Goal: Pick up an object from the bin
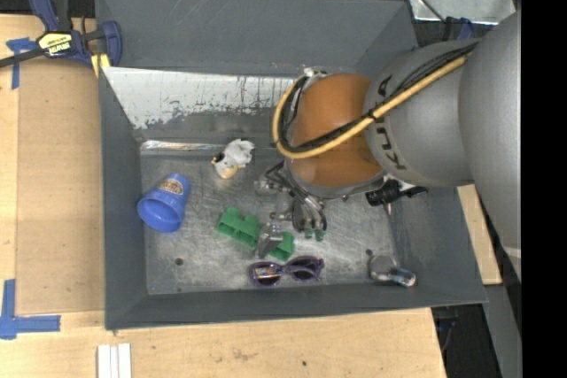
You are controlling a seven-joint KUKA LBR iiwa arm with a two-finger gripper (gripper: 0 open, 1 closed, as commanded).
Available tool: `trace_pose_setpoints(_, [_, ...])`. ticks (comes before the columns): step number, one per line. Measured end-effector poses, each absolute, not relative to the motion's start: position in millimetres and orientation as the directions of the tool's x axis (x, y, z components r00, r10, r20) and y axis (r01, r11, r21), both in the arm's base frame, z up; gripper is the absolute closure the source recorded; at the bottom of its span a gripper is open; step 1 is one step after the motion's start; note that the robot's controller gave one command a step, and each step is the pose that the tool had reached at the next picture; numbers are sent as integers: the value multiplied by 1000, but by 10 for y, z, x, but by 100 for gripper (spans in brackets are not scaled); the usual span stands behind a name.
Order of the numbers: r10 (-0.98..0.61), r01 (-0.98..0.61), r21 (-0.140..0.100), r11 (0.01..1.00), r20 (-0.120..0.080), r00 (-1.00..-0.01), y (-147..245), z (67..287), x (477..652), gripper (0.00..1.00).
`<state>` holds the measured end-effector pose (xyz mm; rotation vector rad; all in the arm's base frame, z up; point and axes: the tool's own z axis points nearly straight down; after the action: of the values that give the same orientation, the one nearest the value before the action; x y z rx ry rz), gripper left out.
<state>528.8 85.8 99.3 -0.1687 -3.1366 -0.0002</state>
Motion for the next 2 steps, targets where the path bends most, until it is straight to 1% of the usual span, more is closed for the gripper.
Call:
trace_pose_setpoints(1, [197,197,0,980,0,-980,985,725,5351,0])
trace_pose_setpoints(2, [141,141,6,990,-23,-990,1022,763,5252,100])
